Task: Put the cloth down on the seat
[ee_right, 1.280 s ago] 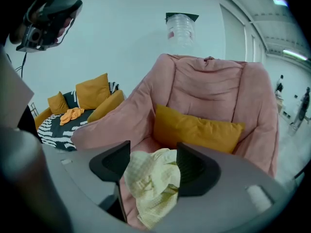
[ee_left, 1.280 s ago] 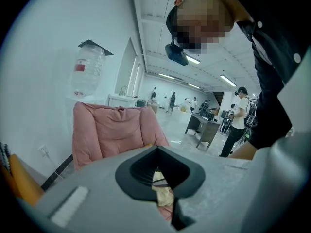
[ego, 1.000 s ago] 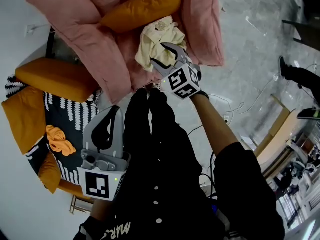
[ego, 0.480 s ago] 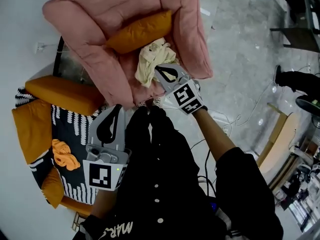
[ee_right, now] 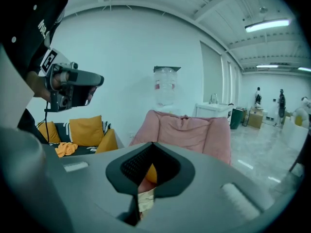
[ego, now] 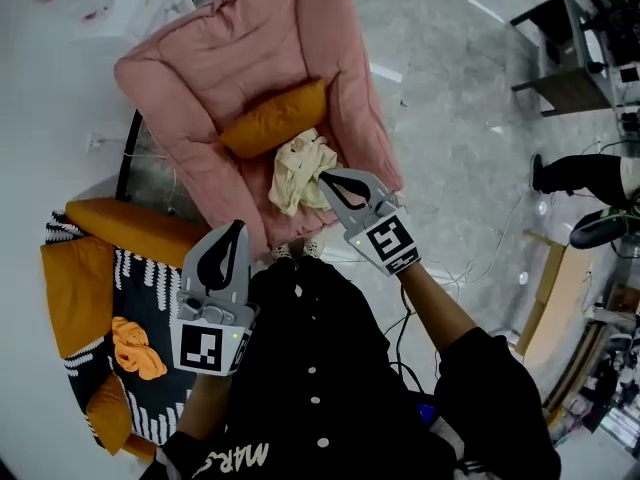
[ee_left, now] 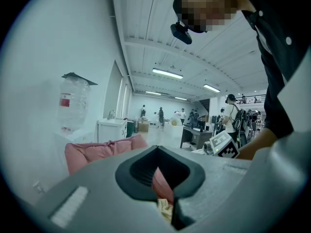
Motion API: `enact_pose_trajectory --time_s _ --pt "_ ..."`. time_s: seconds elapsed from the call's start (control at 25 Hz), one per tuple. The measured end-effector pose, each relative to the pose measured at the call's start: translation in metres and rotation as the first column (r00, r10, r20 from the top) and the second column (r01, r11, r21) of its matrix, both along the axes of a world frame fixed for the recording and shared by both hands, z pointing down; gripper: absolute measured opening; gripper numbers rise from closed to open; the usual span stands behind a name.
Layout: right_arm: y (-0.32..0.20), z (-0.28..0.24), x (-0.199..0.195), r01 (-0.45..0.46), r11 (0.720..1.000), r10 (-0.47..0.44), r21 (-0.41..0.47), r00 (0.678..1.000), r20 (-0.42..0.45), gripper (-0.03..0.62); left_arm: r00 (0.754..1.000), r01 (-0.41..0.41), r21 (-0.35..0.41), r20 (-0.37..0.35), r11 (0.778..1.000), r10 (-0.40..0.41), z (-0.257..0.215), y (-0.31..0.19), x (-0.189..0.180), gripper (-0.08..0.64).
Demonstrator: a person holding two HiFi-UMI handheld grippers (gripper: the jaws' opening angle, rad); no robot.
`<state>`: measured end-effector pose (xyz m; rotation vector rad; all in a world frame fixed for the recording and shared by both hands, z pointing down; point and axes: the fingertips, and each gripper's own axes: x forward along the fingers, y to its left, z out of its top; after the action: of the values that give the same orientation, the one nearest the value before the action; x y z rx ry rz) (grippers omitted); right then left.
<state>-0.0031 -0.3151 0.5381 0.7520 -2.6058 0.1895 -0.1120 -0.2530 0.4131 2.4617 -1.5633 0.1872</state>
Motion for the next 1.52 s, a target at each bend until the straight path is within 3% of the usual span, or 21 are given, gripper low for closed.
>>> enact_pose_trajectory --time_s 0.2,0.32,0.56,0.76,1.0,1.36,1.52 --pt "0.000 -0.055 0.013 -0.052 0.996 0.047 0.067 0.997 0.066 0.028 1.000 -0.019 0.052 -0.004 0.998 0.019 -0.027 -0.005 0.003 0.001" --pt "-0.002 -0.091 0.020 -0.092 0.983 0.073 0.160 0.990 0.122 0.026 1.000 -0.020 0.074 -0.003 0.997 0.020 -0.040 -0.006 0.001 0.001" --pt "0.004 -0.138 0.032 -0.144 0.961 0.099 0.238 0.977 0.191 0.026 1.000 -0.021 0.125 -0.005 0.992 0.022 -0.060 -0.008 -0.001 0.001" --pt "0.009 -0.162 0.053 -0.212 0.955 0.167 0.210 0.963 0.209 0.026 1.000 -0.011 0.161 -0.008 0.987 0.013 -0.076 -0.012 -0.005 0.001" --pt "0.002 -0.198 0.078 -0.295 0.927 0.230 0.233 0.935 0.270 0.026 1.000 0.021 0.207 -0.002 0.978 -0.021 -0.092 -0.016 -0.016 0.001" --pt "-0.007 -0.227 0.110 -0.434 0.859 0.335 0.272 0.878 0.342 0.026 0.996 0.088 0.253 -0.001 0.963 -0.091 -0.109 -0.018 -0.042 0.001" --pt "-0.008 -0.225 0.117 -0.465 0.844 0.362 0.266 0.861 0.357 0.026 0.991 0.129 0.257 -0.002 0.958 -0.133 -0.109 -0.017 -0.057 0.001"
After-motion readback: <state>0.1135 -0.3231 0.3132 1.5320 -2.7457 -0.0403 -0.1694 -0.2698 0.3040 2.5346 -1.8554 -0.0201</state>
